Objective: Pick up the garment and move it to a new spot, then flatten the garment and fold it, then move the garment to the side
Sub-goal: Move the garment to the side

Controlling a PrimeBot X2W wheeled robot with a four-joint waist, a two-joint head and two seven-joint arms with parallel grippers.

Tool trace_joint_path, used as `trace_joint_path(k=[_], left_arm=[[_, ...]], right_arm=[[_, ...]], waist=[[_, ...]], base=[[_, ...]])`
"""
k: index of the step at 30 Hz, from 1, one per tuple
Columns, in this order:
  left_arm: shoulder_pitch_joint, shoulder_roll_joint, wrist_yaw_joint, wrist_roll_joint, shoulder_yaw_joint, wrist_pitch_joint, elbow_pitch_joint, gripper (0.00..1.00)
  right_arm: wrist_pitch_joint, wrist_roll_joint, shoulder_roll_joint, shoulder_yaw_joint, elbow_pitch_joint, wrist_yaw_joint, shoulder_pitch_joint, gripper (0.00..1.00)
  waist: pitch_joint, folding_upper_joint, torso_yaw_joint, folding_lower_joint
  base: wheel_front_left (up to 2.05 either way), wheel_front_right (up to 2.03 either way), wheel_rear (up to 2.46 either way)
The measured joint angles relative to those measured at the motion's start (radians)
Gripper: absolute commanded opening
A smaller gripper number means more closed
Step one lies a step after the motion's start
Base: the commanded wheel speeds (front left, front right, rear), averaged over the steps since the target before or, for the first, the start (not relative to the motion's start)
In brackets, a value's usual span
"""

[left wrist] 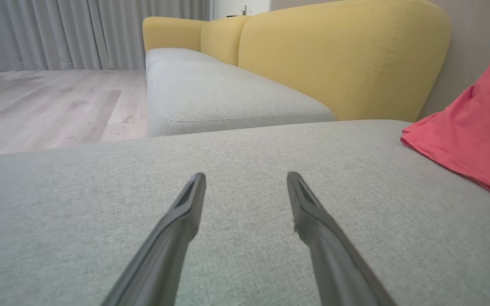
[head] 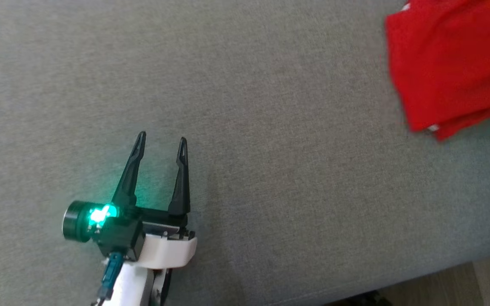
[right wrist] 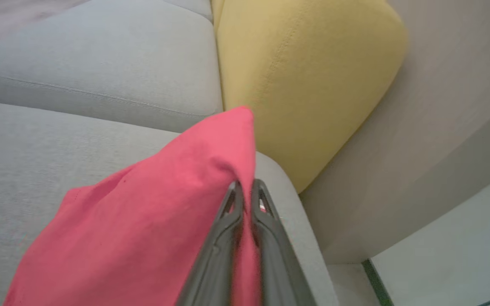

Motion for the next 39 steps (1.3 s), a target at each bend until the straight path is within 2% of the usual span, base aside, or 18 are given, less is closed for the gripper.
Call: trace_joint_path(k=[2, 3, 4, 5, 9, 13, 18, 22, 27, 31, 35, 39], left_arm=[[-0.01, 0.0, -0.005, 0.009, 0.0, 0.0, 0.002, 1.0], [-0.016, 0.0, -0.008, 0.01, 0.0, 0.0, 0.003, 1.0], [-0.022, 0.0, -0.008, 0.01, 0.001, 0.0, 0.005, 1.0], [-0.027, 0.0, -0.008, 0.01, 0.001, 0.0, 0.007, 1.0], [-0.039, 0.0, -0.016, 0.009, 0.001, 0.0, 0.011, 1.0], [-0.039, 0.0, -0.015, 0.007, -0.001, 0.0, 0.016, 1.0], [-0.026, -0.001, -0.002, -0.01, -0.008, 0.0, 0.016, 1.0], [0.01, -0.001, 0.012, -0.027, -0.019, 0.0, 0.015, 1.0], [0.077, -0.001, 0.029, -0.059, -0.024, 0.0, 0.016, 1.0], [0.134, -0.001, 0.03, -0.067, -0.018, 0.0, 0.027, 1.0], [0.191, -0.001, 0.038, -0.09, 0.0, 0.0, 0.032, 1.0], [0.245, -0.001, 0.038, -0.099, 0.009, 0.0, 0.031, 1.0]], right_arm=[[0.019, -0.013, -0.005, -0.036, -0.019, 0.0, 0.0, 0.0], [0.028, -0.02, -0.005, -0.055, -0.026, 0.0, 0.0, 0.48], [0.039, -0.031, -0.004, -0.072, -0.03, 0.0, 0.0, 0.48], [0.042, -0.044, -0.001, -0.091, -0.034, 0.0, 0.0, 1.0], [0.05, -0.094, 0.046, -0.133, -0.072, 0.0, 0.005, 1.0], [0.041, -0.123, 0.15, -0.107, -0.094, 0.0, 0.07, 1.0], [-0.027, -0.124, 0.285, -0.023, -0.058, 0.0, 0.191, 1.0], [-0.147, -0.096, 0.365, 0.07, 0.019, 0.0, 0.232, 1.0], [-0.332, -0.064, 0.424, 0.209, 0.121, 0.0, 0.252, 1.0], [-0.383, -0.074, 0.458, 0.242, 0.172, 0.0, 0.277, 1.0], [-0.384, -0.131, 0.488, 0.222, 0.067, 0.0, 0.353, 1.0], [-0.386, -0.186, 0.524, 0.154, -0.021, 0.0, 0.47, 1.0]], waist=[[0.02, 0.0, -0.009, -0.0001], [0.029, 0.0, -0.012, 0.0], [0.036, 0.0, -0.015, 0.0001], [0.042, 0.0, -0.016, 0.0001], [0.039, 0.0, -0.008, -0.0001], [0.01, 0.0, 0.012, -0.0001], [-0.049, 0.0, 0.051, -0.0002], [-0.107, 0.0, 0.088, -0.0003], [-0.189, 0.0001, 0.13, -0.0003], [-0.262, 0.0, 0.157, -0.0004], [-0.333, 0.0001, 0.181, -0.0004], [-0.399, 0.0001, 0.205, -0.0004]], base=[[0.0, 0.0, 0.0], [0.0, 0.0, 0.0], [0.0, 0.0, 0.0], [0.0, 0.0, 0.0], [0.0, 0.0, 0.0], [0.0, 0.0, 0.0], [0.0, 0.0, 0.0], [0.0, 0.0, 0.0], [0.0, 0.0, 0.0], [0.0, 0.0, 0.0], [0.0, 0.0, 0.0], [0.0, 0.0, 0.0]])
